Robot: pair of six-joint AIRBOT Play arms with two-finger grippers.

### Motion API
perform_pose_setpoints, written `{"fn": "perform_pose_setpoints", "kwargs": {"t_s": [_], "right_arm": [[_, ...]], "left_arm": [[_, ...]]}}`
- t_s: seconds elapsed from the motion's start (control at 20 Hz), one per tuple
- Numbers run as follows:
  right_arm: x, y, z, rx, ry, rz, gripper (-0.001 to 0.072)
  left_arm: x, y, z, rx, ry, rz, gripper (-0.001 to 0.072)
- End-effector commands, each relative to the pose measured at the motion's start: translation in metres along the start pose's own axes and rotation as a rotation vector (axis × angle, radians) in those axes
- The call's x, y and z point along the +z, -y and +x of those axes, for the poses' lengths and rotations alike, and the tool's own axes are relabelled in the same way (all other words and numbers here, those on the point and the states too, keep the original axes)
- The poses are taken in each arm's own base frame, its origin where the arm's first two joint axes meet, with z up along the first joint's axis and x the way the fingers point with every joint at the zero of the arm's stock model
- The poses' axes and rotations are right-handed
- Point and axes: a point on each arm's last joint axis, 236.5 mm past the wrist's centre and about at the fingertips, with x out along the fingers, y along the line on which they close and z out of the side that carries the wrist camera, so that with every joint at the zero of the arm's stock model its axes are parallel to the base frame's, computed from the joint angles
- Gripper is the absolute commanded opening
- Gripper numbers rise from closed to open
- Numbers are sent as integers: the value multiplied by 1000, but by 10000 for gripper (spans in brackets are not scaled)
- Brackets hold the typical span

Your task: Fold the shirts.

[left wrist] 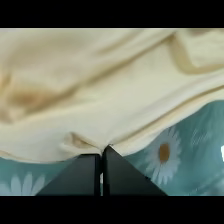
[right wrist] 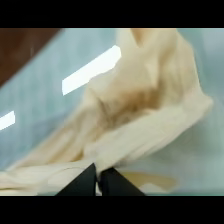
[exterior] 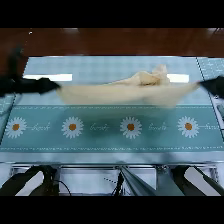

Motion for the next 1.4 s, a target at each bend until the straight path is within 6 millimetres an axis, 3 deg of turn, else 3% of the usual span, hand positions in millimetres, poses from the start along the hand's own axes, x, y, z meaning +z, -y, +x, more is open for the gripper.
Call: {"fn": "perform_pose_setpoints", "kwargs": {"t_s": [0.0,0.1,0.2,0.3,0.4,0.45,0.5,0.7,0.85,1.0,1.2,1.35], "right_arm": [[108,-149,-96,103,401,-322,37],[142,-221,-160,116,620,-414,37],[149,-284,-214,139,776,-513,37],[136,-330,-250,137,839,-588,37],[113,-349,-267,95,829,-579,37],[100,-352,-274,36,822,-604,37],[88,-353,-282,-33,825,-639,37],[54,-374,-321,-123,923,-669,37],[41,-368,-316,-168,871,-679,37],[46,-333,-303,-272,776,-641,37],[51,-243,-255,-429,446,-530,36],[61,-197,-206,-369,217,-434,36]], "left_arm": [[122,130,-144,-67,531,283,24],[149,201,-239,-81,806,434,24],[145,258,-313,-101,998,552,23],[125,297,-357,-118,1086,639,23],[99,320,-380,-131,1112,692,23],[88,322,-384,-115,1104,682,23],[79,312,-384,-47,1080,666,22],[50,236,-372,261,911,490,23],[32,219,-363,320,820,472,22],[27,182,-338,400,663,401,22],[7,123,-251,369,248,236,22],[7,83,-186,308,66,143,22]]}}
